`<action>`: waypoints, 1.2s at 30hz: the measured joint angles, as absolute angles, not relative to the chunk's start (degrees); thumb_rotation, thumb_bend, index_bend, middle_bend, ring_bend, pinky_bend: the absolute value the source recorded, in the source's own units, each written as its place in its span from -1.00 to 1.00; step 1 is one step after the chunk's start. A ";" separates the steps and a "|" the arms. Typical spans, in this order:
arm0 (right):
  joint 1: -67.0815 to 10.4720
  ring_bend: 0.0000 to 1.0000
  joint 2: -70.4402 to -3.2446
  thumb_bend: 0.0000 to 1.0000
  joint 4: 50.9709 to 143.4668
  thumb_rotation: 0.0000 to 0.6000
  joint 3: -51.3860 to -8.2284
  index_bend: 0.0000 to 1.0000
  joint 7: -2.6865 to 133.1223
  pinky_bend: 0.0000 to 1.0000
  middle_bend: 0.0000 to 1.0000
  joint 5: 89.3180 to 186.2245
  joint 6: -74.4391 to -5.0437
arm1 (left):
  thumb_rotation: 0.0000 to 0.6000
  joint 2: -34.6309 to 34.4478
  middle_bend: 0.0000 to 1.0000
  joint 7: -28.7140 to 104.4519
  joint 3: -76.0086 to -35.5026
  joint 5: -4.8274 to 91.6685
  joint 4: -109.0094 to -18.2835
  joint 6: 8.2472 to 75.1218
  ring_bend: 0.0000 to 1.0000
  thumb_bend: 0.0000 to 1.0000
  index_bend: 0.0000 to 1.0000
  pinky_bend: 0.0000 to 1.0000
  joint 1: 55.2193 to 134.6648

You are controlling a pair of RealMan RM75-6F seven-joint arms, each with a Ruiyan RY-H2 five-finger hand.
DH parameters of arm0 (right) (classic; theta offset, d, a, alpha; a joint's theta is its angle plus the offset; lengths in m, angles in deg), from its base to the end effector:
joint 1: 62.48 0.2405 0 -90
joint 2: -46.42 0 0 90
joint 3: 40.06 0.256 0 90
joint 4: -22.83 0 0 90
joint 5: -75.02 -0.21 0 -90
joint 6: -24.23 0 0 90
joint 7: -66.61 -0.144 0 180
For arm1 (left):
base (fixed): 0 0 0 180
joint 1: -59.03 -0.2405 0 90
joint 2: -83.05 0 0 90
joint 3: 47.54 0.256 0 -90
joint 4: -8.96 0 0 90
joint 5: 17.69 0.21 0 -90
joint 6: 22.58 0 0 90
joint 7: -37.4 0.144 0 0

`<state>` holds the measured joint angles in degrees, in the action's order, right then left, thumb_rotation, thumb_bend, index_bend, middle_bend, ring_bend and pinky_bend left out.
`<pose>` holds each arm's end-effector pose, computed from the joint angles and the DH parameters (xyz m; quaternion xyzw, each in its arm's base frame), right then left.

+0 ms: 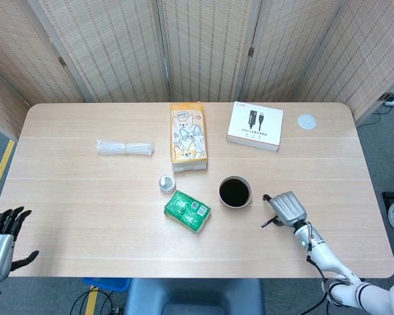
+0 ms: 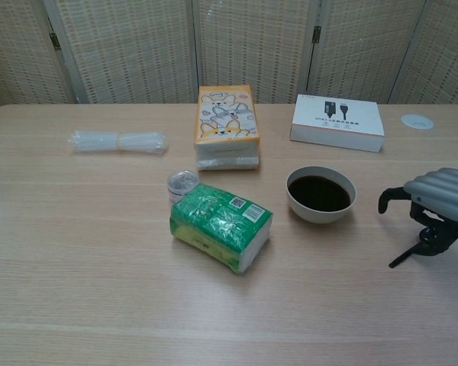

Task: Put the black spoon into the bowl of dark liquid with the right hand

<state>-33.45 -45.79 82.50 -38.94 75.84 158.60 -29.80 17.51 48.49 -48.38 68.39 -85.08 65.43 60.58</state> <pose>-0.2967 -0.3026 -0.0207 0.7926 -0.3187 0.2377 0.4623 -0.3123 0.1552 0.1504 -0.6077 -0.3584 -0.3334 0.6254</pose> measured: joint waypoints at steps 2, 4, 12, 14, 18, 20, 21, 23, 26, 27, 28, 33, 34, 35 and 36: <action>-33.12 1.00 -46.07 -0.76 82.26 1.00 -38.72 -0.35 75.93 1.00 0.79 158.41 -29.54 | 1.00 17.51 -0.71 48.39 -48.39 68.26 -84.98 65.39 -0.76 -0.73 -0.64 -0.69 60.54; -32.79 1.00 -46.40 -0.76 81.98 1.00 -38.52 -0.35 76.04 1.00 0.79 158.25 -29.35 | 1.00 17.52 -0.71 48.30 -48.46 68.14 -84.87 65.34 -0.76 -0.73 -0.64 -0.69 60.54; -32.70 1.00 -46.03 -0.67 82.98 1.00 -38.61 -0.32 75.89 1.00 0.79 158.50 -30.23 | 1.00 17.47 -0.71 47.95 -48.60 67.96 -84.61 65.12 -0.76 -0.73 -0.65 -0.69 60.62; -32.94 1.00 -45.32 -0.60 84.24 1.00 -38.98 -0.28 75.47 1.00 0.79 159.01 -30.88 | 1.00 17.48 -0.71 47.79 -48.64 67.96 -84.56 65.16 -0.76 -0.73 -0.65 -0.69 60.60; -33.62 1.00 -43.23 -0.52 87.51 1.00 -40.56 -0.20 75.16 1.00 0.81 160.41 -31.94 | 1.00 17.32 -0.71 47.67 -48.55 68.23 -84.47 64.98 -0.76 -0.73 -0.65 -0.69 60.71; -33.76 1.00 -42.74 -0.49 88.08 1.00 -41.09 -0.15 75.72 1.00 0.81 160.63 -31.90 | 1.00 17.20 -0.71 47.59 -48.50 68.37 -84.38 64.89 -0.76 -0.73 -0.65 -0.69 60.78; -33.75 1.00 -42.61 -0.48 88.22 1.00 -41.23 -0.13 76.35 1.00 0.81 160.64 -31.69 | 1.00 17.18 -0.71 47.59 -48.48 68.40 -84.35 64.87 -0.76 -0.73 -0.65 -0.69 60.80; -33.63 1.00 -42.43 -0.48 88.36 1.00 -41.35 -0.13 77.72 1.00 0.81 160.70 -31.45 | 1.00 17.20 -0.71 47.57 -48.52 68.42 -84.33 64.83 -0.76 -0.73 -0.65 -0.69 60.85; -33.30 1.00 -42.08 -0.48 88.89 1.00 -41.41 -0.09 81.14 1.00 0.82 160.83 -31.26 | 1.00 17.20 -0.71 47.32 -48.55 68.47 -84.24 65.02 -0.76 -0.73 -0.65 -0.69 60.78; -33.12 1.00 -41.89 -0.48 89.34 1.00 -41.36 -0.07 82.70 1.00 0.82 160.76 -31.10 | 1.00 17.19 -0.71 47.27 -48.54 68.47 -84.16 65.06 -0.76 -0.73 -0.65 -0.69 60.73; -32.99 1.00 -41.75 -0.48 89.70 1.00 -41.31 -0.05 83.89 1.00 0.82 160.66 -30.94 | 1.00 17.16 -0.71 47.22 -48.50 68.46 -84.08 65.07 -0.76 -0.73 -0.65 -0.69 60.68; -32.20 1.00 -41.22 -0.48 91.45 1.00 -40.86 -0.01 90.59 1.00 0.83 159.14 -29.47 | 1.00 16.94 -0.71 46.60 -48.30 68.26 -83.49 65.06 -0.76 -0.73 -0.65 -0.69 60.40; -32.10 1.00 -41.24 -0.48 91.64 1.00 -40.76 0.00 91.64 1.00 0.83 158.75 -29.25 | 1.00 16.91 -0.71 46.48 -48.29 68.23 -83.37 65.09 -0.76 -0.73 -0.65 -0.69 60.35; -32.02 1.00 -41.30 -0.48 91.77 1.00 -40.67 0.00 92.66 1.00 0.83 158.34 -29.05 | 1.00 16.88 -0.71 46.28 -48.28 68.21 -83.19 65.13 -0.76 -0.73 -0.65 -0.69 60.29; -31.93 1.00 -41.42 -0.48 91.89 1.00 -40.54 0.01 93.97 1.00 0.83 157.79 -28.80 | 1.00 16.85 -0.71 46.15 -48.27 68.21 -83.04 65.16 -0.76 -0.73 -0.65 -0.69 60.26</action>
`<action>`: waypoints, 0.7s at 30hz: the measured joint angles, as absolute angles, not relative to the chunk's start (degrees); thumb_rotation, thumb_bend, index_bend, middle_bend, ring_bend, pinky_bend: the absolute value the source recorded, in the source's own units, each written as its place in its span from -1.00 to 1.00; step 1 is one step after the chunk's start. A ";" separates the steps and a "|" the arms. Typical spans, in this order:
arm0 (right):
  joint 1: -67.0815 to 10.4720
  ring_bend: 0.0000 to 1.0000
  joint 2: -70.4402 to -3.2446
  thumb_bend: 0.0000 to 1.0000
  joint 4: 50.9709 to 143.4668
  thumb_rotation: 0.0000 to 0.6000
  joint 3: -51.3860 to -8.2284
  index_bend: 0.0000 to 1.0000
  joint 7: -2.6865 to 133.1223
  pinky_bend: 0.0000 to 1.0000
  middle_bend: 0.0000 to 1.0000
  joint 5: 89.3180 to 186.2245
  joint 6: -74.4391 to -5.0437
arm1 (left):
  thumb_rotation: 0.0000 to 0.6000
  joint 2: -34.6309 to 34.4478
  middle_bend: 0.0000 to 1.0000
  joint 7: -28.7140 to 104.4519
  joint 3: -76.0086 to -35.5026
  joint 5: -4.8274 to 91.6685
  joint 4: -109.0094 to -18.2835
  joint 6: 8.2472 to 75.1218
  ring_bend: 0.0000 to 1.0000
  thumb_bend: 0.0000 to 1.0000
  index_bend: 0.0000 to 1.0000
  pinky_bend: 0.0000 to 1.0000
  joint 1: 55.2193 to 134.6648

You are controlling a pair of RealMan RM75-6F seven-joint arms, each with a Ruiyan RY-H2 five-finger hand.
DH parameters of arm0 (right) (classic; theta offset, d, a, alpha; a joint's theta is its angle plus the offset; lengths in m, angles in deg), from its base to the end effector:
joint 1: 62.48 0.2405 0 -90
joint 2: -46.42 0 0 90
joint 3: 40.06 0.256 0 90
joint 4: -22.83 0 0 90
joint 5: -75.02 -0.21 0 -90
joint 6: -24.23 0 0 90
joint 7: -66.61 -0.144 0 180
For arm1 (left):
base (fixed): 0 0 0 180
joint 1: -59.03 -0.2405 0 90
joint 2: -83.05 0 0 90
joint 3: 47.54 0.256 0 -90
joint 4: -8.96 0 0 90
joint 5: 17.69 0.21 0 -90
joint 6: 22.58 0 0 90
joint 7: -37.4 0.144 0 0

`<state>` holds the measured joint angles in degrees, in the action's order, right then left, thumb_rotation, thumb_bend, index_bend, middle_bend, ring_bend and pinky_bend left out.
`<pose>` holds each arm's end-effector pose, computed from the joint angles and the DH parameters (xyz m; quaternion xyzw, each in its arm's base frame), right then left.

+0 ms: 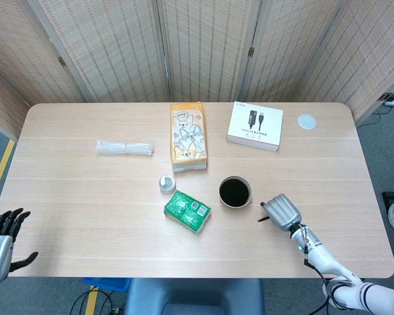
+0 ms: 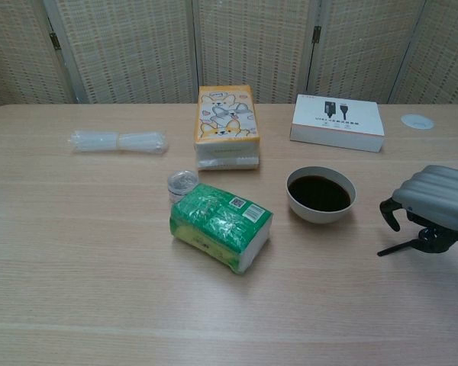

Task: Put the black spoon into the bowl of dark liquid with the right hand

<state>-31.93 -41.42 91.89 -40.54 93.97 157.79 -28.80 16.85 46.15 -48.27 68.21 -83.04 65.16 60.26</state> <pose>-0.2752 -0.2923 -0.0179 0.8468 -0.2075 0.1809 0.4551 -0.3199 0.1532 0.1491 -0.6035 -0.3675 -0.3346 0.6235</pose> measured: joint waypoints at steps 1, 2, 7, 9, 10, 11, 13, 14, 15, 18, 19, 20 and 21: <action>-31.86 1.00 -41.55 -0.48 91.97 1.00 -40.45 0.01 94.94 1.00 0.83 157.41 -28.65 | 1.00 16.82 -0.71 46.08 -48.27 68.21 -82.88 65.19 -0.76 -0.73 -0.65 -0.69 60.24; -31.80 1.00 -41.72 -0.48 92.02 1.00 -40.37 0.02 95.89 1.00 0.83 157.08 -28.54 | 1.00 16.75 -0.71 46.04 -48.27 68.20 -82.63 65.22 -0.76 -0.73 -0.65 -0.69 60.21; -31.59 1.00 -43.16 -0.48 92.00 1.00 -40.24 0.03 100.33 1.00 0.84 155.80 -28.40 | 1.00 16.44 -0.71 45.39 -48.32 68.07 -81.83 65.13 -0.76 -0.73 -0.65 -0.69 60.17; -31.60 1.00 -43.96 -0.48 91.91 1.00 -40.24 0.03 101.31 1.00 0.84 155.27 -28.48 | 1.00 16.33 -0.71 44.96 -48.32 68.04 -81.46 65.06 -0.76 -0.73 -0.65 -0.69 60.17; -31.62 1.00 -44.24 -0.48 91.85 1.00 -40.26 0.03 101.50 1.00 0.84 155.07 -28.51 | 1.00 16.29 -0.71 44.76 -48.32 68.03 -81.29 65.02 -0.76 -0.73 -0.65 -0.69 60.16; -31.65 1.00 -44.47 -0.48 91.75 1.00 -40.28 0.03 101.62 1.00 0.84 154.93 -28.54 | 1.00 16.25 -0.71 44.52 -48.32 68.01 -81.08 64.99 -0.76 -0.73 -0.65 -0.69 60.15; -31.74 1.00 -44.91 -0.48 91.47 1.00 -40.35 0.03 101.69 1.00 0.84 154.70 -28.58 | 1.00 16.20 -0.71 44.15 -48.31 68.01 -80.77 64.99 -0.76 -0.73 -0.65 -0.69 60.11; -31.79 1.00 -45.08 -0.48 91.31 1.00 -40.39 0.03 101.69 1.00 0.84 154.61 -28.60 | 1.00 16.17 -0.71 43.93 -48.31 68.01 -80.55 65.01 -0.76 -0.73 -0.65 -0.69 60.08; -31.84 1.00 -45.31 -0.48 91.10 1.00 -40.45 0.03 101.69 1.00 0.84 154.47 -28.61 | 1.00 16.15 -0.71 43.78 -48.30 68.00 -80.41 65.02 -0.76 -0.73 -0.65 -0.69 60.05; -31.91 1.00 -45.70 -0.48 90.73 1.00 -40.54 0.04 101.67 1.00 0.84 154.19 -28.59 | 1.00 16.08 -0.71 43.41 -48.26 68.01 -80.06 65.05 -0.76 -0.73 -0.65 -0.69 59.97; -31.90 1.00 -45.77 -0.48 90.68 1.00 -40.55 0.04 101.65 1.00 0.84 154.15 -28.58 | 1.00 16.04 -0.71 43.32 -48.25 68.05 -79.97 65.07 -0.76 -0.73 -0.65 -0.69 59.94; -31.88 1.00 -45.84 -0.48 90.63 1.00 -40.56 0.04 101.64 1.00 0.84 154.11 -28.56 | 1.00 15.98 -0.71 43.23 -48.23 68.10 -79.86 65.10 -0.76 -0.73 -0.65 -0.69 59.92; -31.83 1.00 -45.89 -0.48 90.61 1.00 -40.58 0.04 101.64 1.00 0.84 154.06 -28.48 | 1.00 15.94 -0.71 43.18 -48.22 68.13 -79.79 65.11 -0.76 -0.73 -0.65 -0.69 59.91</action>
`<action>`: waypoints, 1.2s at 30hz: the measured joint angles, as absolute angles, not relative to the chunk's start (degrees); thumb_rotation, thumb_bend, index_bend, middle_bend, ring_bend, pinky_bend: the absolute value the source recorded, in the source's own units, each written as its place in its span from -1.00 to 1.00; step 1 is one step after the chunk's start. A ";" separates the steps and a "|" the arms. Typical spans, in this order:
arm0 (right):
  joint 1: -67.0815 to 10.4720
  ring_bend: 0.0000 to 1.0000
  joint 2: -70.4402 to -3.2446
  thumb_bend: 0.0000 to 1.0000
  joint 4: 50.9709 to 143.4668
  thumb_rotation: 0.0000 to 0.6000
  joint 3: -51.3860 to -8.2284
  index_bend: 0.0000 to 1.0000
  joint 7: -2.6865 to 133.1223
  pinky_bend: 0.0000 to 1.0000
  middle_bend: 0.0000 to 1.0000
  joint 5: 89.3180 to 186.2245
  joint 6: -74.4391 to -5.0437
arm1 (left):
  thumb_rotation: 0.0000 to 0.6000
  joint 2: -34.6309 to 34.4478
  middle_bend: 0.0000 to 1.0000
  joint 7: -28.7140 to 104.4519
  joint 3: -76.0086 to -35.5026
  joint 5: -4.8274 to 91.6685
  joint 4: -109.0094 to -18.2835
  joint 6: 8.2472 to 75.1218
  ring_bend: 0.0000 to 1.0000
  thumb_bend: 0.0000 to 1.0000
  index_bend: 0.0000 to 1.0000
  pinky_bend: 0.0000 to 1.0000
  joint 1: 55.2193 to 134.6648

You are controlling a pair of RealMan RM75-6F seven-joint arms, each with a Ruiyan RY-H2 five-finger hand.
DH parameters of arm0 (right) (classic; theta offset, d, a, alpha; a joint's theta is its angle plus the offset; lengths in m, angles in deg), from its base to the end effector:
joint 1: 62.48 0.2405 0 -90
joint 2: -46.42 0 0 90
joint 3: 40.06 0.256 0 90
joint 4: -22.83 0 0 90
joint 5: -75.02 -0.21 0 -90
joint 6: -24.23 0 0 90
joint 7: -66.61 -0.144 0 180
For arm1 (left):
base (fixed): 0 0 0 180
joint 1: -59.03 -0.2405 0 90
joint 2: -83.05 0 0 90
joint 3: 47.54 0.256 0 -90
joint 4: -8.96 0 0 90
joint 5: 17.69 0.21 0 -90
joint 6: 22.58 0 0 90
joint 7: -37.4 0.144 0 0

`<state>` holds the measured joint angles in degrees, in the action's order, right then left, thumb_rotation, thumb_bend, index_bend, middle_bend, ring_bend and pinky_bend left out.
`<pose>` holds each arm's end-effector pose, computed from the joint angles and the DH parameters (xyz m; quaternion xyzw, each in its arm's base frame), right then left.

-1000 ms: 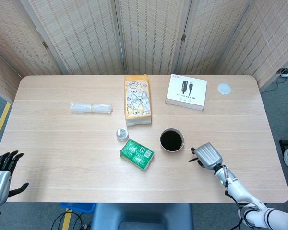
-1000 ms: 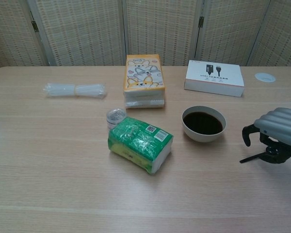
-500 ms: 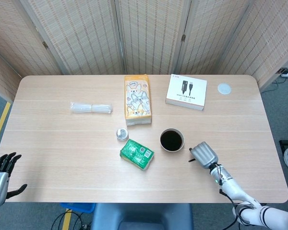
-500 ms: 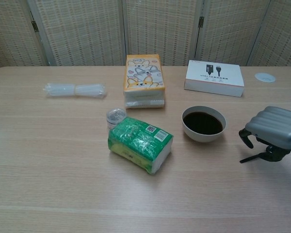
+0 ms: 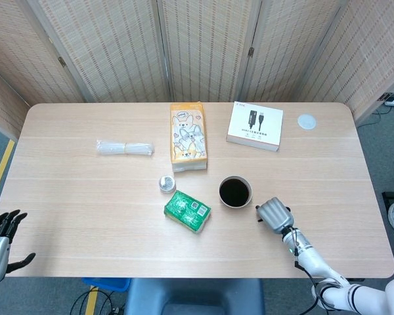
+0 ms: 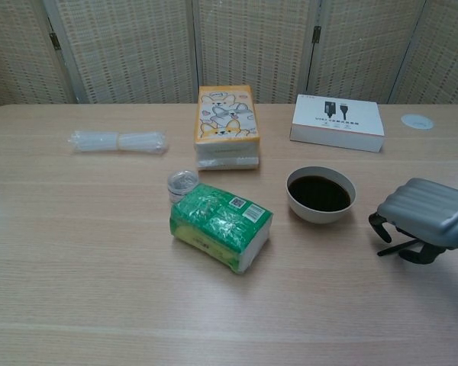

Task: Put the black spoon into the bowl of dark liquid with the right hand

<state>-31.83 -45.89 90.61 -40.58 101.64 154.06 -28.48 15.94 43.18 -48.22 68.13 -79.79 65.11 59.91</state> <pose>-0.2686 -0.2871 -0.0429 0.8522 -0.1906 0.1595 0.4604 -0.3307 0.1511 0.1490 -0.5991 -0.3730 -0.3358 0.6238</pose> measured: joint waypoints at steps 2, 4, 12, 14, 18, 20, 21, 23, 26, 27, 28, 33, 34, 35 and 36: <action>-31.74 1.00 -45.91 -0.48 90.58 1.00 -40.62 0.04 101.72 1.00 0.84 154.00 -28.36 | 1.00 15.88 -0.71 43.13 -48.21 68.19 -79.68 65.20 -0.76 -0.73 -0.65 -0.69 59.86; -31.64 1.00 -45.92 -0.47 90.53 1.00 -40.66 0.05 101.82 1.00 0.84 153.87 -28.15 | 1.00 15.85 -0.71 43.03 -48.22 68.17 -79.62 65.26 -0.76 -0.73 -0.65 -0.69 59.81; -31.22 1.00 -46.00 -0.44 90.16 1.00 -40.68 0.05 101.42 1.00 0.84 153.07 -27.12 | 1.00 15.89 -0.71 42.80 -48.22 68.14 -79.50 65.40 -0.76 -0.73 -0.65 -0.69 59.62; -31.16 1.00 -46.05 -0.44 90.08 1.00 -40.75 0.06 101.38 1.00 0.84 153.05 -27.03 | 1.00 15.91 -0.71 42.64 -48.22 68.22 -79.50 65.50 -0.76 -0.73 -0.65 -0.69 59.58; -31.06 1.00 -46.17 -0.44 89.77 1.00 -40.97 0.06 101.46 1.00 0.84 153.05 -26.87 | 1.00 15.89 -0.71 42.72 -48.23 68.21 -79.43 65.57 -0.76 -0.73 -0.65 -0.69 59.50; -31.07 1.00 -46.29 -0.44 89.59 1.00 -41.04 0.08 101.45 1.00 0.84 153.08 -26.94 | 1.00 15.85 -0.71 42.68 -48.22 68.14 -79.36 65.51 -0.76 -0.73 -0.65 -0.69 59.47; -31.09 1.00 -46.38 -0.44 89.43 1.00 -41.11 0.09 101.39 1.00 0.84 153.11 -26.97 | 1.00 15.83 -0.71 42.67 -48.20 68.13 -79.32 65.46 -0.76 -0.73 -0.65 -0.69 59.46; -31.12 1.00 -46.53 -0.42 89.16 1.00 -41.20 0.11 101.21 1.00 0.84 153.16 -27.00 | 1.00 15.78 -0.71 42.61 -48.17 68.10 -79.22 65.35 -0.76 -0.73 -0.65 -0.69 59.47; -31.15 1.00 -46.80 -0.37 88.54 1.00 -41.33 0.16 100.79 1.00 0.85 153.36 -27.10 | 1.00 15.73 -0.71 42.51 -48.17 68.17 -79.10 65.31 -0.76 -0.73 -0.65 -0.69 59.50; -31.17 1.00 -46.89 -0.35 88.37 1.00 -41.37 0.17 100.45 1.00 0.86 153.54 -27.24 | 1.00 15.74 -0.71 42.46 -48.17 68.20 -79.07 65.33 -0.76 -0.73 -0.65 -0.69 59.49; -31.20 1.00 -46.94 -0.33 88.26 1.00 -41.40 0.19 100.13 1.00 0.86 153.69 -27.40 | 1.00 15.75 -0.71 42.44 -48.18 68.22 -79.05 65.36 -0.76 -0.73 -0.65 -0.69 59.48; -31.41 1.00 -46.94 -0.27 87.92 1.00 -41.42 0.25 97.83 1.00 0.87 154.74 -28.63 | 1.00 15.84 -0.71 42.38 -48.20 68.34 -79.12 65.55 -0.76 -0.73 -0.65 -0.69 59.41; -31.47 1.00 -46.85 -0.26 87.99 1.00 -41.39 0.25 97.22 1.00 0.87 154.91 -28.90 | 1.00 15.88 -0.71 42.45 -48.20 68.38 -79.21 65.58 -0.76 -0.73 -0.65 -0.69 59.41; -31.54 1.00 -46.71 -0.25 88.16 1.00 -41.35 0.26 96.47 1.00 0.87 155.07 -29.16 | 1.00 15.94 -0.71 42.56 -48.21 68.46 -79.38 65.64 -0.76 -0.73 -0.65 -0.69 59.41; -31.65 1.00 -46.43 -0.24 88.54 1.00 -41.27 0.26 95.27 1.00 0.87 155.27 -29.53 | 1.00 15.98 -0.71 42.64 -48.22 68.51 -79.53 65.70 -0.76 -0.73 -0.65 -0.69 59.41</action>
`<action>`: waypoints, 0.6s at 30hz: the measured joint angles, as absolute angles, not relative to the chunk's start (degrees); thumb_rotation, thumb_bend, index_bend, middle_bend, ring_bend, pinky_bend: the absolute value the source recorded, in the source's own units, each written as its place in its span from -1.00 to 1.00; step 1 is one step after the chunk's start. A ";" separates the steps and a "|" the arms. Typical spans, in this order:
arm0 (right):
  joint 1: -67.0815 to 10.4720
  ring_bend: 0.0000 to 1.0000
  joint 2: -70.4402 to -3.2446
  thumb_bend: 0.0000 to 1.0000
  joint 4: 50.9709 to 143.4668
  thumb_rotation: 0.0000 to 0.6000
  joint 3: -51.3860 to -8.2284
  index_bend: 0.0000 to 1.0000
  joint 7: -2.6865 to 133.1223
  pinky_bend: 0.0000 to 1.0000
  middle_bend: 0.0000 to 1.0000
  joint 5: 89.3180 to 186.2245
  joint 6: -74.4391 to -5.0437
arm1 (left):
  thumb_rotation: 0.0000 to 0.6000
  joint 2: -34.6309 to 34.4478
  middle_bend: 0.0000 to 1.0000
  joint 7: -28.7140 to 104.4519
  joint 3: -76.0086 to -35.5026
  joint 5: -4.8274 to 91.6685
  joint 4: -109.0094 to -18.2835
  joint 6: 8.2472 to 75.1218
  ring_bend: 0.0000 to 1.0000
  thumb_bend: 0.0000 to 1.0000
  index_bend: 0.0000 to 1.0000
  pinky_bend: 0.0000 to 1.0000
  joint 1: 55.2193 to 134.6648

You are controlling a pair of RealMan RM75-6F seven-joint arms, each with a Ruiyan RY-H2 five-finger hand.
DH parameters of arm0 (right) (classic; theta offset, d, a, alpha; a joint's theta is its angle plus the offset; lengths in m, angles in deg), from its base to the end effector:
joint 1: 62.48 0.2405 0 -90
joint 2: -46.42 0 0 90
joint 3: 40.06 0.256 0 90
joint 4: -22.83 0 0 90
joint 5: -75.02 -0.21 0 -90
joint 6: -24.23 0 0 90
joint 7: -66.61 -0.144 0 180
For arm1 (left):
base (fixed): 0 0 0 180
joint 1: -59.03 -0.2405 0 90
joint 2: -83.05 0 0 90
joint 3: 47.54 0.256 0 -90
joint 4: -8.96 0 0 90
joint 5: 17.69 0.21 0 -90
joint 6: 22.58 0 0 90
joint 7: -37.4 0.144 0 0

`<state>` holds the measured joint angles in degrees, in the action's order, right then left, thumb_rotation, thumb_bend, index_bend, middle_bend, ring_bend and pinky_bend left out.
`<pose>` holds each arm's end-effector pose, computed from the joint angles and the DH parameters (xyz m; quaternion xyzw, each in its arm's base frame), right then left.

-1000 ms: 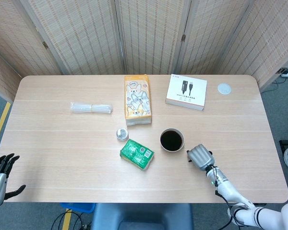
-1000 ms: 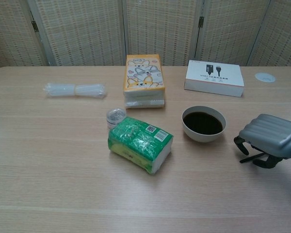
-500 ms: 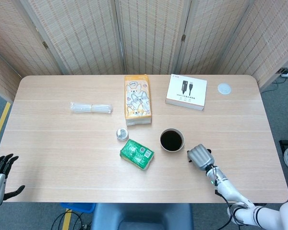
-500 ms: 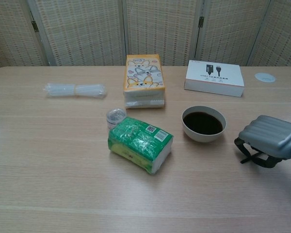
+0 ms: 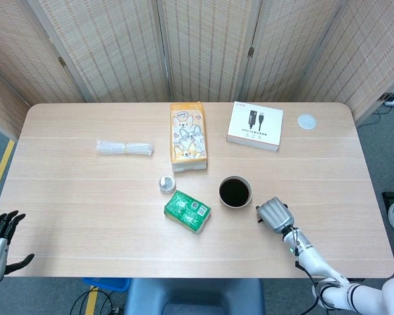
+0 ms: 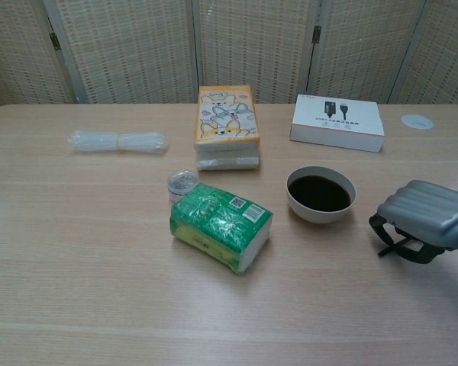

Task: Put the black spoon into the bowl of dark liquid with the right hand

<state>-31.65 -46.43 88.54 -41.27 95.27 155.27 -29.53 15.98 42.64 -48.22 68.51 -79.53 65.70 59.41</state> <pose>-0.2720 -0.2892 -0.0421 0.8433 -0.2176 0.1819 0.4565 -0.3315 0.1483 0.1507 -0.5965 -0.3724 -0.3387 0.6251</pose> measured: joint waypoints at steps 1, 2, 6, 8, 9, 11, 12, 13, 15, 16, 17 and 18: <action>-31.75 1.00 -46.14 -0.22 88.95 1.00 -41.21 0.28 94.23 1.00 0.87 155.47 -29.87 | 1.00 16.02 -0.71 42.73 -48.24 68.55 -79.68 65.80 -0.76 -0.73 -0.65 -0.69 59.40; -31.85 1.00 -45.76 -0.22 89.47 1.00 -41.14 0.29 93.10 1.00 0.87 155.73 -30.31 | 1.00 16.08 -0.71 42.90 -48.27 68.60 -79.90 65.97 -0.76 -0.73 -0.65 -0.69 59.36; -32.41 1.00 -43.11 -0.21 93.55 1.00 -40.76 0.31 87.28 1.00 0.88 157.49 -33.23 | 1.00 16.41 -0.71 43.49 -48.35 68.69 -80.61 66.30 -0.76 -0.73 -0.65 -0.69 59.25; -32.62 1.00 -41.92 -0.20 95.90 1.00 -40.47 0.31 84.29 1.00 0.88 158.05 -34.24 | 1.00 16.54 -0.71 43.81 -48.36 68.79 -81.03 66.46 -0.76 -0.73 -0.65 -0.69 59.21; -32.71 1.00 -41.11 -0.19 97.53 1.00 -40.24 0.32 82.10 1.00 0.88 158.42 -34.82 | 1.00 16.59 -0.71 43.95 -48.36 68.87 -81.25 66.55 -0.76 -0.73 -0.65 -0.69 59.19; -32.73 1.00 -39.99 -0.19 99.87 1.00 -39.79 0.32 78.61 1.00 0.88 158.92 -35.49 | 1.00 16.71 -0.71 44.26 -48.32 69.12 -81.74 66.74 -0.76 -0.73 -0.65 -0.69 59.15; -32.65 1.00 -39.33 -0.19 101.31 1.00 -39.39 0.32 76.20 1.00 0.88 159.16 -35.77 | 1.00 16.81 -0.71 44.44 -48.28 69.25 -82.02 66.85 -0.76 -0.73 -0.65 -0.69 59.12; -32.54 1.00 -38.87 -0.19 102.33 1.00 -39.04 0.32 74.38 1.00 0.88 159.28 -35.89 | 1.00 16.87 -0.71 44.52 -48.27 69.31 -82.14 66.91 -0.76 -0.73 -0.65 -0.69 59.09; -32.10 1.00 -37.98 -0.19 104.46 1.00 -38.02 0.32 70.16 1.00 0.88 159.34 -35.87 | 1.00 17.12 -0.71 44.71 -48.24 69.43 -82.57 67.17 -0.76 -0.73 -0.65 -0.69 58.98; -31.83 1.00 -37.68 -0.19 105.22 1.00 -37.51 0.32 68.38 1.00 0.88 159.27 -35.73 | 1.00 17.26 -0.71 44.82 -48.25 69.45 -82.78 67.33 -0.76 -0.73 -0.65 -0.69 58.90; -31.53 1.00 -37.45 -0.19 105.87 1.00 -36.97 0.32 66.60 1.00 0.88 159.11 -35.50 | 1.00 17.34 -0.71 44.90 -48.27 69.46 -82.93 67.45 -0.76 -0.73 -0.65 -0.69 58.85; -31.09 1.00 -37.26 -0.19 106.54 1.00 -36.22 0.32 64.23 1.00 0.88 158.79 -35.09 | 1.00 17.41 -0.71 44.96 -48.29 69.48 -83.06 67.55 -0.76 -0.73 -0.65 -0.69 58.80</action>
